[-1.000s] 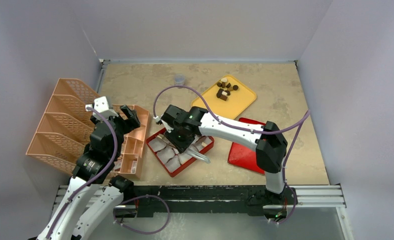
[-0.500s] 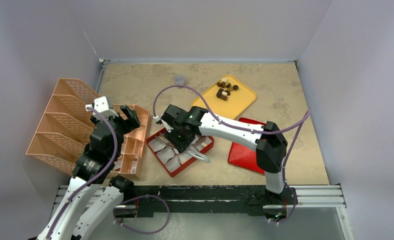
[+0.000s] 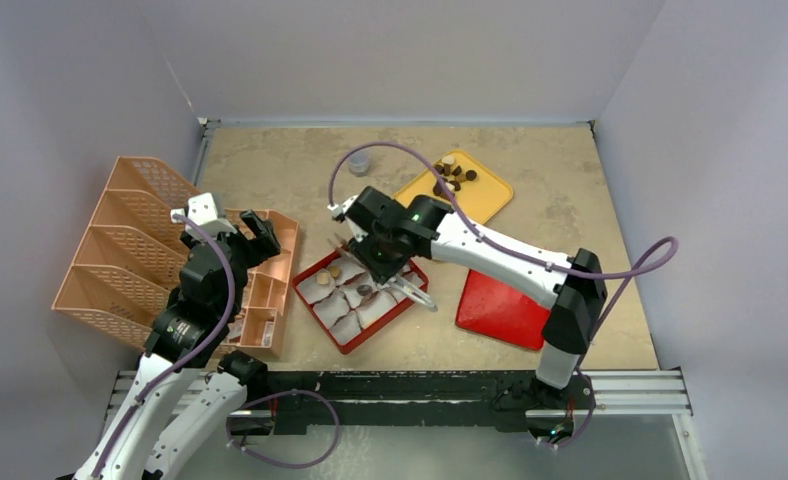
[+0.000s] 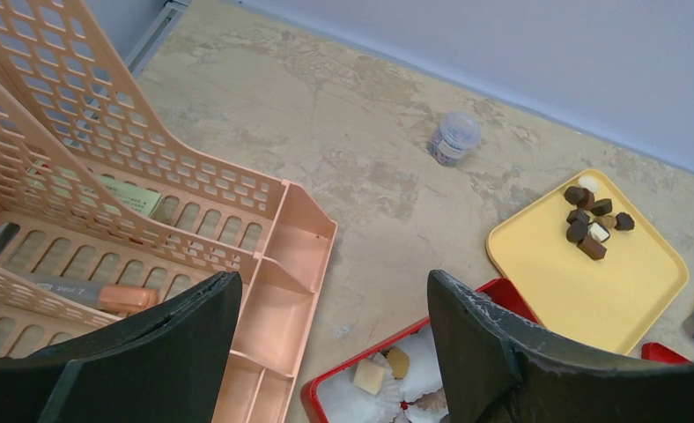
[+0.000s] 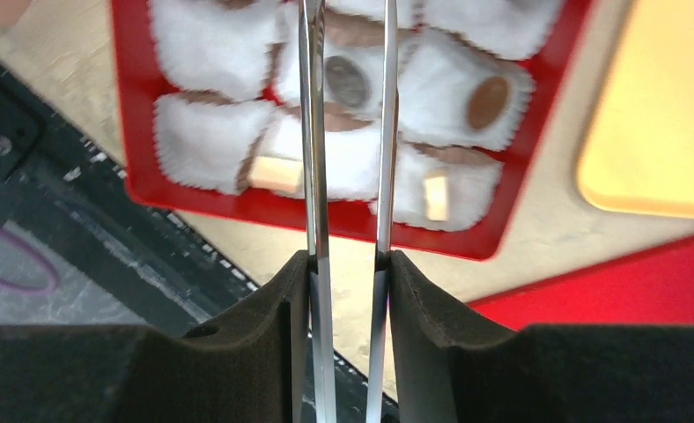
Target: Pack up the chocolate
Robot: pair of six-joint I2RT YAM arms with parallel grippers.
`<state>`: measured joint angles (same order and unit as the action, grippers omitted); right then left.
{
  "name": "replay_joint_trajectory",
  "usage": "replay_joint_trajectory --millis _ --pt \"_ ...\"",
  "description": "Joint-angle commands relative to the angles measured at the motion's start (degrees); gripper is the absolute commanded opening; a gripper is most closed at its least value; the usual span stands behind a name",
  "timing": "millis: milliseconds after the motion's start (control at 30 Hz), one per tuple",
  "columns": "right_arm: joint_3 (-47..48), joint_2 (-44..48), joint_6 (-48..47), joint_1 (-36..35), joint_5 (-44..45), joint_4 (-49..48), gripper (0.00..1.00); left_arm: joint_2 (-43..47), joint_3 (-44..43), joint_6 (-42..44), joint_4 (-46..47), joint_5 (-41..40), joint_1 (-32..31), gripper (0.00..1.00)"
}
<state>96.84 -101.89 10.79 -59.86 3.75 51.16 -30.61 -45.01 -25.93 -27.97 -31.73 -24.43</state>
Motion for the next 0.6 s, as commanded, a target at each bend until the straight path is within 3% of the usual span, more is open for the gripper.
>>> replay_joint_trajectory --millis 0,267,567 --pt "0.55 4.61 -1.13 6.05 4.81 1.7 0.37 0.38 -0.48 -0.17 1.51 0.47 0.26 0.76" --pt "-2.74 7.2 -4.09 18.34 8.65 1.88 0.38 0.26 -0.51 -0.08 1.42 0.7 0.26 0.76" --pt "-5.78 5.47 -8.32 32.18 4.1 -0.61 0.41 -0.07 -0.51 0.01 1.73 1.49 0.26 0.76"
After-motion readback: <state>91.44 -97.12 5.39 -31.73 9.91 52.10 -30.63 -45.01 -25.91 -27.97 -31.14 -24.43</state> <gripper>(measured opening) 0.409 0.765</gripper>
